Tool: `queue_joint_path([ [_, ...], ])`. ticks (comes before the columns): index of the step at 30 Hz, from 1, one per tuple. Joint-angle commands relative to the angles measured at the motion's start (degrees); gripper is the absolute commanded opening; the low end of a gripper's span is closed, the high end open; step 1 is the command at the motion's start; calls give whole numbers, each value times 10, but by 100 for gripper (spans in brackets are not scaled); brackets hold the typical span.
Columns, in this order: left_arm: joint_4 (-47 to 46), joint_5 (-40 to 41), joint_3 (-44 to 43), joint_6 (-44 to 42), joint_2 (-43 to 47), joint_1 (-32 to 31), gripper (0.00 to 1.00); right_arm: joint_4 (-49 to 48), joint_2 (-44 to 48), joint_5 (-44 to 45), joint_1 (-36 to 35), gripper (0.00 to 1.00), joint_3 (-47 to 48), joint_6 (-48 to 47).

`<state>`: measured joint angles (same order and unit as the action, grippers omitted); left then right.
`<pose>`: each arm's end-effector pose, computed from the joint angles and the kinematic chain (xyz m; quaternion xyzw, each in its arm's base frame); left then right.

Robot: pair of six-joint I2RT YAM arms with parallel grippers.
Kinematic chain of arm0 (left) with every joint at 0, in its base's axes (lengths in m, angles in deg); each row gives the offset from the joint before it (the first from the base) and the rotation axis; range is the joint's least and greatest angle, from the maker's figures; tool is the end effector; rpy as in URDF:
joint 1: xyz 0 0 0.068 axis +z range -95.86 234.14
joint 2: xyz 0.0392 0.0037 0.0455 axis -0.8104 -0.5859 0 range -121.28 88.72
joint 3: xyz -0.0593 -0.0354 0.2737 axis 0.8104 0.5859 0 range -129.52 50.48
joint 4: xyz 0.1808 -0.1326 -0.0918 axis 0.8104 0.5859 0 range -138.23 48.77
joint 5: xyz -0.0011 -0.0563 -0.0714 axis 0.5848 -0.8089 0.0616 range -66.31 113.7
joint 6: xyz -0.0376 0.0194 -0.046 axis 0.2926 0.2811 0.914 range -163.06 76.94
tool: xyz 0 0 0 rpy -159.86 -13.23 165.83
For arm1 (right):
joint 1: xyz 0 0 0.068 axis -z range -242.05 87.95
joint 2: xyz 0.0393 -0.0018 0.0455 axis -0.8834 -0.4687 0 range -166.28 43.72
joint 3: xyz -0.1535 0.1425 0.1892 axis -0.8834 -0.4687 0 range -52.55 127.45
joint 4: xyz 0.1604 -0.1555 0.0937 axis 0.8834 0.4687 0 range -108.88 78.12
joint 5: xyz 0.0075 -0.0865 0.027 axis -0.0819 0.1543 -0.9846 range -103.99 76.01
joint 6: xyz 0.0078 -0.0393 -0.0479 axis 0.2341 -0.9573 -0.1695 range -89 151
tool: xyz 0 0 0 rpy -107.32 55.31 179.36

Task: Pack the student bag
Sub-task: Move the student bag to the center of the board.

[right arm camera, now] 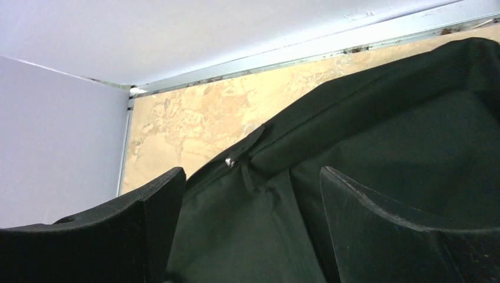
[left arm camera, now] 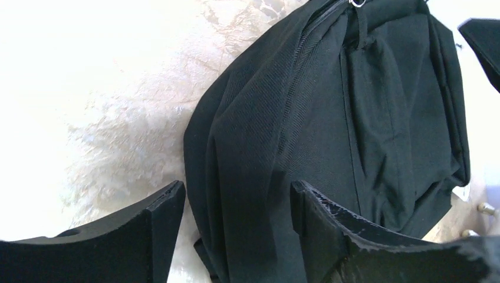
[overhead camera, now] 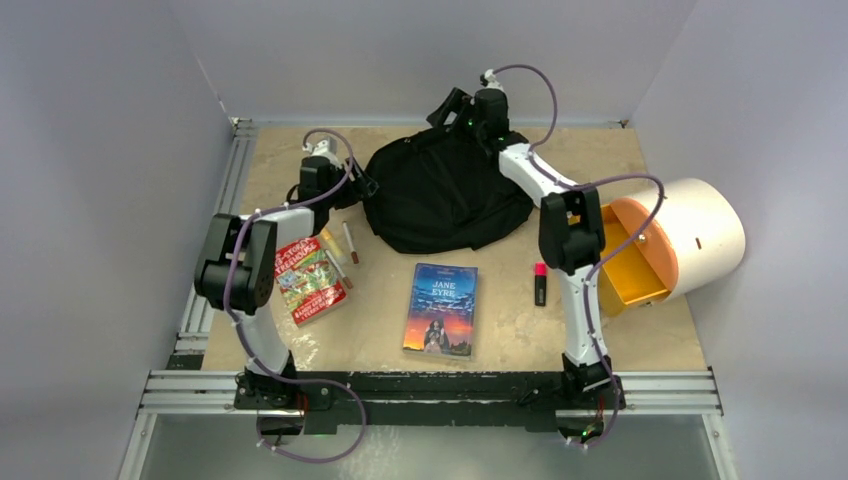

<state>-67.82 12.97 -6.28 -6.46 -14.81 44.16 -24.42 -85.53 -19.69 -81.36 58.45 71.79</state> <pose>0.3815 -0.0760 0.2020 -0.1483 0.8381 -0.2784 0.4451 0.5114 0.1841 0.2855 0.1149 0.7722 0.3458 0.5204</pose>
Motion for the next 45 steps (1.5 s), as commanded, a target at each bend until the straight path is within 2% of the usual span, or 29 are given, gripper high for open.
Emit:
queue_joint_path([
  [1,-50,-44,-45,-17,-42,0,60,-62,-41,1,-2,85,69,26],
  [8,-50,-101,-66,-24,-63,0,24,-92,-75,-1,-11,84,87,14],
  [11,-48,-125,-67,-19,-52,-2,12,-94,-65,-6,-11,84,71,14],
  [13,-47,-143,-70,-13,-43,-4,0,-100,-48,-9,-11,83,50,14],
  [17,-24,-161,-94,-5,-20,-12,0,-96,-6,-4,-11,83,6,5],
  [22,65,-135,-171,32,14,-30,0,-95,88,18,-11,84,-84,-11],
  [28,203,-81,-242,151,52,-53,0,-106,223,55,-11,85,-192,-18],
  [32,239,-79,-248,193,78,-87,0,-103,274,53,-11,85,-239,-16],
  [36,253,-64,-196,211,126,-126,0,-75,302,51,-11,85,-266,-24],
  [40,243,-34,-82,199,189,-152,0,-86,320,54,-12,85,-307,-36],
  [42,214,-38,-19,188,214,-156,0,-88,320,41,-11,86,-324,-42],
  [45,104,-65,91,157,244,-159,0,-104,316,11,-7,86,-345,-45],
])
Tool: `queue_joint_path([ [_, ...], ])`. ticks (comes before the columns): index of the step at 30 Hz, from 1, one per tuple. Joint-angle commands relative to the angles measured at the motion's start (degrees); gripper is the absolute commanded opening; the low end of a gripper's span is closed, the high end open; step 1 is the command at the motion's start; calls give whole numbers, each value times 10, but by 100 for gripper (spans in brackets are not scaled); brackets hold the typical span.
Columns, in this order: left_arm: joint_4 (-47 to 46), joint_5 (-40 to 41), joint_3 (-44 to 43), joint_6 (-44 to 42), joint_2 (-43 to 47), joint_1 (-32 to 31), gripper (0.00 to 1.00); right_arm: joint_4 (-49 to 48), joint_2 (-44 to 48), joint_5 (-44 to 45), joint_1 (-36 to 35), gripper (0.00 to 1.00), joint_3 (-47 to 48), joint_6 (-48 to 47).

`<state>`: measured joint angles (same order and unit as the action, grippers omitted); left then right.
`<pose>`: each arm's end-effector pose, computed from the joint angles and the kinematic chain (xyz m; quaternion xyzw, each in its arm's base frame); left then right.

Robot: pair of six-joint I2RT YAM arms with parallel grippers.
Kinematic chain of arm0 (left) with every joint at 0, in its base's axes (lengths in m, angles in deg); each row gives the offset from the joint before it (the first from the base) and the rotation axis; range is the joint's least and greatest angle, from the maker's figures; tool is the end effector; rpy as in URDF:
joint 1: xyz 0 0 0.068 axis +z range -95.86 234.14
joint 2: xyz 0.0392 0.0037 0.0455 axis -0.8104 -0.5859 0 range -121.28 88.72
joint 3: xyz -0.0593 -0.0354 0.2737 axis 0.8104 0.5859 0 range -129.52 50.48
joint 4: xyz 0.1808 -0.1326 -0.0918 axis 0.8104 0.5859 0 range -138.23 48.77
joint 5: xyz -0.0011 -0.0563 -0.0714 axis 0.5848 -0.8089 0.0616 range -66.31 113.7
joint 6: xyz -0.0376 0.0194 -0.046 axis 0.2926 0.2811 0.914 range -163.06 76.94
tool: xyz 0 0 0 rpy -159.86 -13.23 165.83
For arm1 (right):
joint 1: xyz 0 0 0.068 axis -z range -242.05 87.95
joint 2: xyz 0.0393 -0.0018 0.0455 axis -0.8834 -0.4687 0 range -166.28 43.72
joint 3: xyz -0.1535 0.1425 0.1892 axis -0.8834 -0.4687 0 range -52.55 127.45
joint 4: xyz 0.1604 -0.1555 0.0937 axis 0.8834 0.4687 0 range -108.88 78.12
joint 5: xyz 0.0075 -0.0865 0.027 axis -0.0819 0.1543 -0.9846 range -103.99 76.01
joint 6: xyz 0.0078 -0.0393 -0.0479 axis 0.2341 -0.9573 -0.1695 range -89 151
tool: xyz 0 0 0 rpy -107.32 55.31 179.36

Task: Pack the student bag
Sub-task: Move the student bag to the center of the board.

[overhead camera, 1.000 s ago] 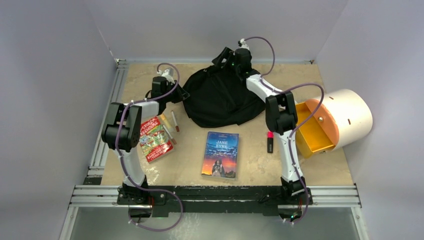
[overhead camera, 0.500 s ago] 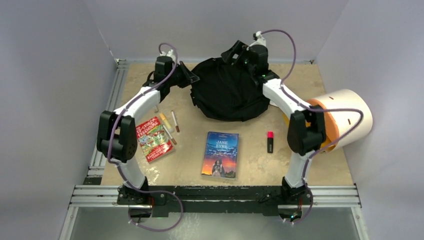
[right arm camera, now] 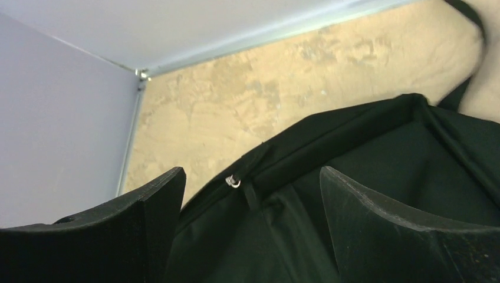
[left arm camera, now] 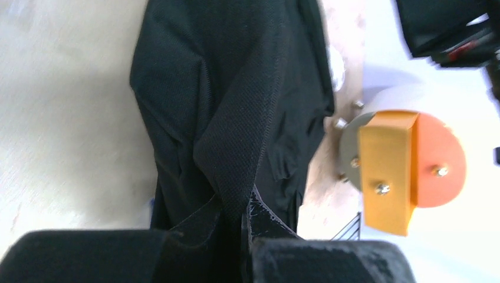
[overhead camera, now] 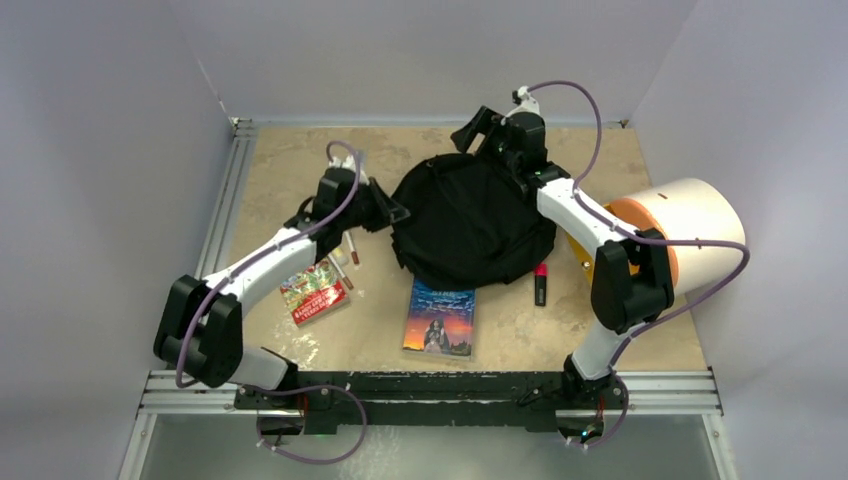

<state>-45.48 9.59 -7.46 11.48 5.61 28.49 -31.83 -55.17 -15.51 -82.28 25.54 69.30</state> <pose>0.2853 -0.1497 0.2878 -0.1509 0.8392 -0.4101 0.3238 0.3879 0.1442 0.3438 0.1099 0.7458 0.3298 0.5682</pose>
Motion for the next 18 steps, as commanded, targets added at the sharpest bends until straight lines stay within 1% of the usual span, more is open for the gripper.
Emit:
queue_joint_path([
  [1,-144,-39,131,-29,44,-2,0,-40,10,-38,4,87,-21,-21],
  [4,-185,-51,184,-39,47,-3,0,-58,-2,-75,10,87,-23,-18],
  [8,-239,-44,234,-16,48,-4,0,-65,-19,-102,13,87,-13,-24],
  [11,-252,-12,255,-6,48,-5,0,-74,-27,-100,12,87,-11,-36],
  [15,-245,35,277,8,66,-5,0,-73,-32,-89,3,87,-22,-34],
  [18,-245,62,295,35,66,-5,0,-67,-40,-72,-7,86,-22,-26],
])
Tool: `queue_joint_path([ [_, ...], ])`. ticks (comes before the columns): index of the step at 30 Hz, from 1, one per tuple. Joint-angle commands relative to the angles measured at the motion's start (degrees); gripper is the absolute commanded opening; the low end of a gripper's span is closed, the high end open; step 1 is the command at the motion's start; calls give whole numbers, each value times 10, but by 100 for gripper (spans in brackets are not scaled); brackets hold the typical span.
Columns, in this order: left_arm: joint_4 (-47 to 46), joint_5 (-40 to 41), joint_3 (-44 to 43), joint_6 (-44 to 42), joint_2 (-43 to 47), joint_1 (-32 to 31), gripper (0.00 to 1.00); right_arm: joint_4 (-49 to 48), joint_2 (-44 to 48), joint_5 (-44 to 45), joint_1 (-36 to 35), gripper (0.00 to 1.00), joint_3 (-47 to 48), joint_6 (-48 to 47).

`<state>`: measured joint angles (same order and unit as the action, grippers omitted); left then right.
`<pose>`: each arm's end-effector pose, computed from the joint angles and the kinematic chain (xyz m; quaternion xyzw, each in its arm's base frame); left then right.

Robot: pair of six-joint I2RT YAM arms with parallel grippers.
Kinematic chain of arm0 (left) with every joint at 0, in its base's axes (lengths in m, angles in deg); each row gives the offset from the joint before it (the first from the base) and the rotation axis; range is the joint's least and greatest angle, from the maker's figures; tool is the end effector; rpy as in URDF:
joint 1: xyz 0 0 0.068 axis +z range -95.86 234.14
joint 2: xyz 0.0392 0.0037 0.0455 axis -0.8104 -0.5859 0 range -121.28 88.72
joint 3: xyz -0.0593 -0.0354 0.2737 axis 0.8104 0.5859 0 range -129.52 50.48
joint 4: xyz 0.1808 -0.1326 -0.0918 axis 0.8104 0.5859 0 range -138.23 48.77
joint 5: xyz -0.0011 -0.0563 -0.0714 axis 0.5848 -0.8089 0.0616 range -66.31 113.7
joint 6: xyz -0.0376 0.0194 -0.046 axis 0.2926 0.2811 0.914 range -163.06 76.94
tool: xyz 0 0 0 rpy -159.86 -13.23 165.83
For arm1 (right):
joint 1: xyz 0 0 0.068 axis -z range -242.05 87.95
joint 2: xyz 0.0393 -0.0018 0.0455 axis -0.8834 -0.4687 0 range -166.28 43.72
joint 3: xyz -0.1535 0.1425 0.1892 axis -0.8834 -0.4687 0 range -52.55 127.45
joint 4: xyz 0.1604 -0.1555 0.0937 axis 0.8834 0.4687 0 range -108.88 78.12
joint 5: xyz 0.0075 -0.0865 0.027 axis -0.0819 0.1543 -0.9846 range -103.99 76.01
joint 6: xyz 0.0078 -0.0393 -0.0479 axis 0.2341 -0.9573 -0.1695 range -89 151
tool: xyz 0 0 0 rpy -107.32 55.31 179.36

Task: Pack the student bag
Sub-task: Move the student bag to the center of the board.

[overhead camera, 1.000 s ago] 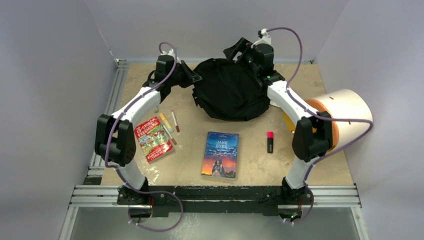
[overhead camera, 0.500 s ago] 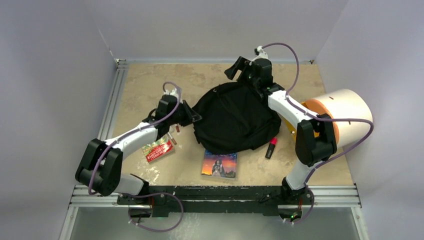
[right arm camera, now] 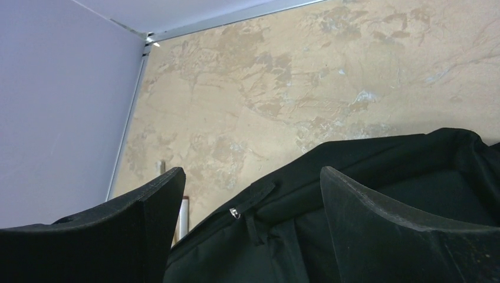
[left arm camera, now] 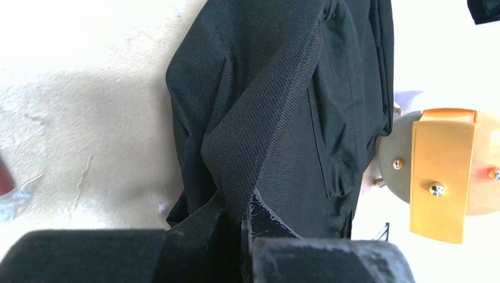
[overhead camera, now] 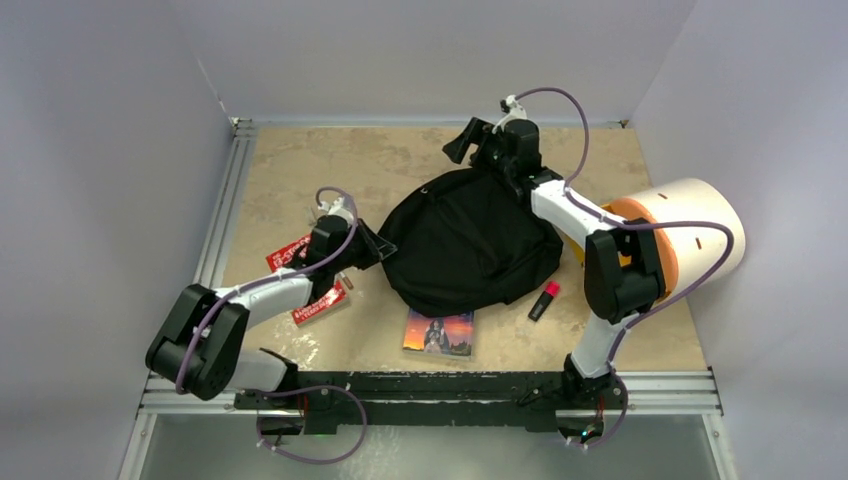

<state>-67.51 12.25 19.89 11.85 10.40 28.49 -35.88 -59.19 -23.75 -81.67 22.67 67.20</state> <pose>0.2358 -0.1235 0.1984 -0.1666 0.8400 -0.3945 0.3331 0.3991 0.1507 0.3068 0.0570 0.7670 0.3554 0.5312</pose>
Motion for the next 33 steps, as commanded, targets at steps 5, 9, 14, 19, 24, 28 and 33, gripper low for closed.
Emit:
queue_joint_path([
  [5,-70,63,44,42,-30,-10,0,-52,-12,19,-26,85,-8,19],
  [9,-89,52,38,38,-63,-12,0,-56,-30,28,-38,84,0,28],
  [14,-128,57,50,54,-86,-19,0,-51,-67,48,-60,83,24,30],
  [19,-132,55,53,52,-83,-24,0,-71,-98,57,-65,82,32,45],
  [24,-131,57,55,49,-81,-25,0,-94,-121,54,-68,82,46,24],
  [28,-132,55,52,48,-85,-25,0,-88,-122,76,-68,81,53,7],
  [33,-135,54,52,48,-88,-25,0,-107,-106,96,-68,81,44,-16],
])
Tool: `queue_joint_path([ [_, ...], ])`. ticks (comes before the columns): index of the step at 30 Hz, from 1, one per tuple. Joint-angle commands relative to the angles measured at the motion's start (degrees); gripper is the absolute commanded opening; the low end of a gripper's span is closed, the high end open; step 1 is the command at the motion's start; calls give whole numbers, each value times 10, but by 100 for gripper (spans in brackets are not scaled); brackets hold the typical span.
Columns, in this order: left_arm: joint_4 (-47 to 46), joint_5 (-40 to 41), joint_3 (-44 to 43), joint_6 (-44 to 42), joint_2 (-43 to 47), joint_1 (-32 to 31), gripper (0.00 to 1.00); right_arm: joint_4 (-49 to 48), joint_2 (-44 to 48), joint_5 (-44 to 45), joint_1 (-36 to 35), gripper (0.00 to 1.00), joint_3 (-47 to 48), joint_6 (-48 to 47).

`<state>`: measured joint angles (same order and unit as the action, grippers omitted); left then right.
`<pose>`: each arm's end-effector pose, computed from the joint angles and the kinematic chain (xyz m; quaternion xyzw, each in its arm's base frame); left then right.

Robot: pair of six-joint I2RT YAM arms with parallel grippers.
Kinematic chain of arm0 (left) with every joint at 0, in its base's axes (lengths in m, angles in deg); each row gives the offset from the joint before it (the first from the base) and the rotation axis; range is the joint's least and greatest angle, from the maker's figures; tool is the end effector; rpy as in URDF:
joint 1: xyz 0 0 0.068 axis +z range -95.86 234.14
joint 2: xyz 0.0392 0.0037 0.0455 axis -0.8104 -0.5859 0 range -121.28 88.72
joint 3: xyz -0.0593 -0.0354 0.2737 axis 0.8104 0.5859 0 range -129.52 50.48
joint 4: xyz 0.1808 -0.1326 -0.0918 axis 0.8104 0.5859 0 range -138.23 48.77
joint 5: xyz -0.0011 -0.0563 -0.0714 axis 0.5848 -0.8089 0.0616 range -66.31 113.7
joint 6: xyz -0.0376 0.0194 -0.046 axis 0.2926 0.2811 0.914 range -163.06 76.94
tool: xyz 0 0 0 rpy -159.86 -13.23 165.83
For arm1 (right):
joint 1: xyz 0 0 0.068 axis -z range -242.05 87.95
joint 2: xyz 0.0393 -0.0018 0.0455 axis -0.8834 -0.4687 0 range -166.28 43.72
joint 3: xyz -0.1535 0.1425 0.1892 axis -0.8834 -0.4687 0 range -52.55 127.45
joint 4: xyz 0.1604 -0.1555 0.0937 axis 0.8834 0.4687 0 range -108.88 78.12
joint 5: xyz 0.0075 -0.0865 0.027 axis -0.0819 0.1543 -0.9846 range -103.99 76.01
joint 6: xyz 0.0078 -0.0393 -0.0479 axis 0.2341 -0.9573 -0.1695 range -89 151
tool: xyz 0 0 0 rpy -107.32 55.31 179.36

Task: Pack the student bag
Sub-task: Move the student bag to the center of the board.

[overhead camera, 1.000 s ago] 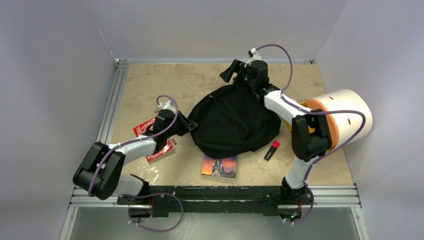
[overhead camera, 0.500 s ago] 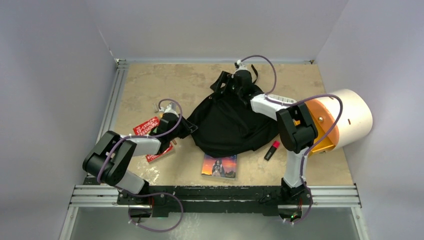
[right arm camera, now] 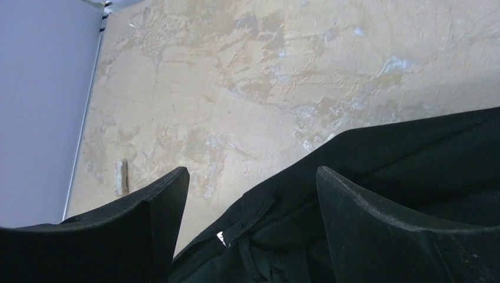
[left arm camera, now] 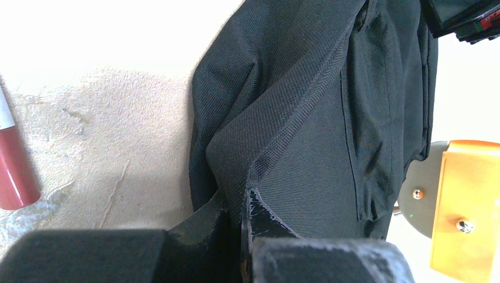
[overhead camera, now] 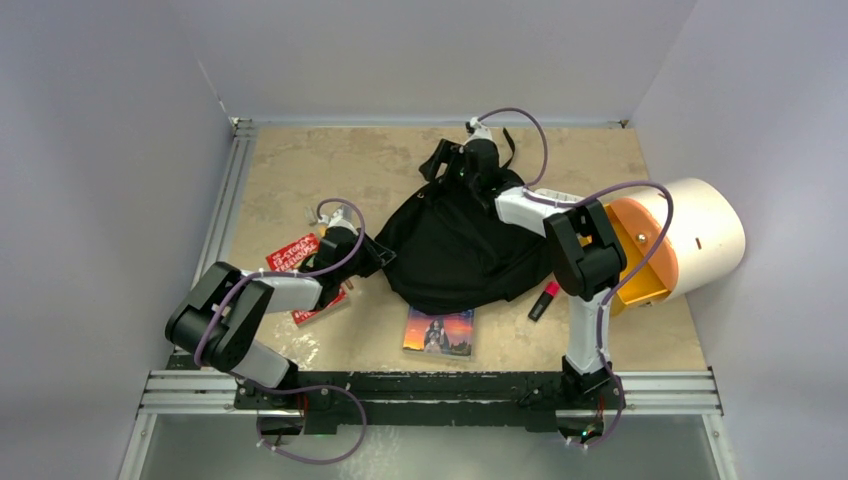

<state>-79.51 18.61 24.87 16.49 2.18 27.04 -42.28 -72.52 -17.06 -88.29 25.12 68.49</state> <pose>0.2389 -0.1269 0.1597 -0.2200 0.8354 -0.3725 0.3390 0.4215 0.2105 0.2343 0.0617 0.7918 0.3386 0.5046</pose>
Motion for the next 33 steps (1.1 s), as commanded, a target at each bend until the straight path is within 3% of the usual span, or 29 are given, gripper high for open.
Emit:
queue_joint_path([
  [1,-15,-10,2,2,-5,-10,0,-43,27,29,-1,81,21,-30],
  [12,-15,-14,-1,3,-11,-10,0,-77,-32,-67,-1,80,41,-47],
  [21,-15,-18,-4,2,-17,-10,0,-52,-55,-50,-1,80,47,-48],
  [33,-17,-19,-6,2,-22,-10,0,-82,-56,-102,-1,75,7,20],
])
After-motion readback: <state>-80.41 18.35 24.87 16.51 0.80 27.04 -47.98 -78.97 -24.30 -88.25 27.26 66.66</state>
